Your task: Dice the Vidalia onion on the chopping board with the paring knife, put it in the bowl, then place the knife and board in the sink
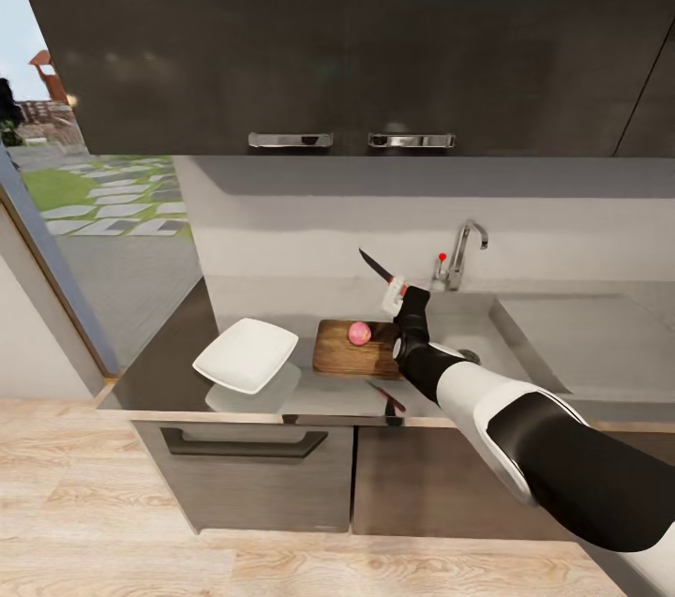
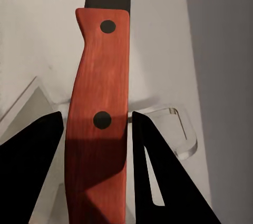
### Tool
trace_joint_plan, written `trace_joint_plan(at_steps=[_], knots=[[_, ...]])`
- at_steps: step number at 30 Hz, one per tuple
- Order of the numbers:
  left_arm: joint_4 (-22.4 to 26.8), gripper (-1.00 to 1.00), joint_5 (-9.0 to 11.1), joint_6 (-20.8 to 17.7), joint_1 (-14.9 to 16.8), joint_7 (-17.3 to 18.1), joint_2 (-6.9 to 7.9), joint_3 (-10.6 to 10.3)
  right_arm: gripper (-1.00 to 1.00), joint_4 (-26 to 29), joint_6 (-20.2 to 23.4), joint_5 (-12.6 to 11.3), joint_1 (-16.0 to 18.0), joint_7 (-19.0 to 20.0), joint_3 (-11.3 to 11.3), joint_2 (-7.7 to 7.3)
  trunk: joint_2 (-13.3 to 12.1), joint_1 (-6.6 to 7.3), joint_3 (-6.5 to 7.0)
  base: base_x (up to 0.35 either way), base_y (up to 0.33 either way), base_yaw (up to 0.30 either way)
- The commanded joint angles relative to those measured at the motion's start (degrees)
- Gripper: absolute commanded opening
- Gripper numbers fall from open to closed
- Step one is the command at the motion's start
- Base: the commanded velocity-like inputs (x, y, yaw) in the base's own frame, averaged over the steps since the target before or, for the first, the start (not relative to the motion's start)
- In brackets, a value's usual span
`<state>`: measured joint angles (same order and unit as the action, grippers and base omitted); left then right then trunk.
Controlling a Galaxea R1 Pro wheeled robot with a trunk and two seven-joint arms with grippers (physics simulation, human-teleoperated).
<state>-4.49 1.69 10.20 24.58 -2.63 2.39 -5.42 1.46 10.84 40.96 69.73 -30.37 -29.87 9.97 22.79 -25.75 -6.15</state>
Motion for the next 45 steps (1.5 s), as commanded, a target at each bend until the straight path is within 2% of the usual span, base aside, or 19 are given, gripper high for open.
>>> trace_joint_plan(at_steps=[1, 13, 16, 19, 21, 23, 26, 36, 40, 45], knots=[[-0.3, 1.00, 0.2, 0.4, 0.1, -0.2, -0.02, -0.5, -1.00, 0.0, 0.5, 0.6, 0.1, -0.1, 0.1, 0.02, 0.1, -0.04, -0.13, 0.000, 0.000, 0.000], [-0.1, 1.00, 0.2, 0.5, 0.1, -0.2, -0.10, -0.5, -1.00, 0.0, 0.3, 0.9, -2.1, 0.2, 0.0, 0.02, 0.1, -0.04, -0.13, 0.000, 0.000, 0.000], [0.0, 1.00, 0.2, 2.3, 0.1, -0.2, -0.09, -0.4, -1.00, 0.0, -1.4, 0.9, -2.3, 0.3, 0.0, 0.02, 0.1, -0.04, -0.13, 0.000, 0.000, 0.000], [0.0, 1.00, 0.3, 6.1, 0.1, -0.3, 0.36, -0.4, -1.00, 0.0, -2.4, 1.5, -2.3, 0.3, 0.0, 0.02, 0.1, -0.04, -0.13, 0.000, 0.000, 0.000], [-0.1, 1.00, 0.3, 7.7, 0.1, -0.3, 0.90, -0.4, -1.00, 0.0, -2.7, 3.4, -2.3, 0.4, 0.0, 0.02, 0.1, -0.04, -0.13, 0.000, 0.000, 0.000], [-0.1, 1.00, 0.3, 8.5, 0.1, -0.3, 1.04, -0.4, -1.00, 0.0, -2.8, 6.3, -2.3, 0.5, 0.0, 0.02, 0.1, -0.04, -0.13, 0.000, 0.000, 0.000], [-0.1, 1.00, 0.3, 8.6, 0.1, -0.6, 0.50, -0.4, -1.00, 0.0, -2.8, 7.8, -2.4, 0.5, 0.0, 0.02, 0.1, -0.04, -0.13, 0.000, 0.000, 0.000], [-0.1, 1.00, 0.2, 8.7, 0.1, -1.0, 0.13, -0.4, -1.00, 0.0, -4.7, 8.5, -2.9, 0.8, 0.0, 0.02, 0.1, -0.04, -0.13, 0.000, 0.000, 0.000], [-0.1, 1.00, 0.3, 8.6, 0.1, -1.0, 0.13, -0.4, -1.00, 0.0, -4.8, 8.6, -3.8, 2.8, 0.0, 0.02, 0.1, -0.04, -0.13, 0.000, 0.000, 0.000], [-0.1, 1.00, 0.3, 8.6, 0.1, -1.0, -0.04, -0.4, -1.00, 0.0, -4.8, 8.6, -4.1, 3.4, 0.0, 0.02, 0.1, -0.04, -0.13, 0.000, 0.000, 0.000]])
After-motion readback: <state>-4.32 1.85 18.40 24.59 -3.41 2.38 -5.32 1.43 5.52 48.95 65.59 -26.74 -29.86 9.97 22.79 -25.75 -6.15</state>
